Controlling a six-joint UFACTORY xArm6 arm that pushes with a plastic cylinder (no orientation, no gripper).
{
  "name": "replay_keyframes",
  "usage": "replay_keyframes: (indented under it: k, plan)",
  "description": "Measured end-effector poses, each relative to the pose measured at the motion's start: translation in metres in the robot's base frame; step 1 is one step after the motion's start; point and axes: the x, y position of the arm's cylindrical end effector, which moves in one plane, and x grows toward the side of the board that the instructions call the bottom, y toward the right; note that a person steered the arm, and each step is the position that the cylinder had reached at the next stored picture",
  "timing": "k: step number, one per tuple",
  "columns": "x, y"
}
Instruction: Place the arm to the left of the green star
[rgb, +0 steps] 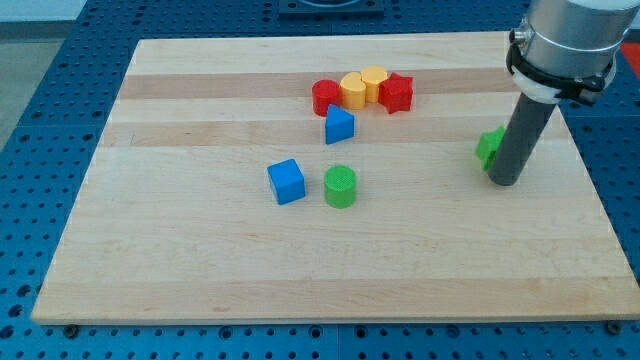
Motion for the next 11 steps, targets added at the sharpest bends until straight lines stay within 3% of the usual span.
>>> replay_keyframes:
  k: [1, 3, 4, 7, 8, 9, 11]
  plan:
    - [0.0, 0.0]
    - [0.062, -0.08]
    - [0.021, -0.088]
    - [0.015, -0.053]
    - [0.015, -0.054]
    - [-0.008, -0.09]
    - [-0.028, -0.089]
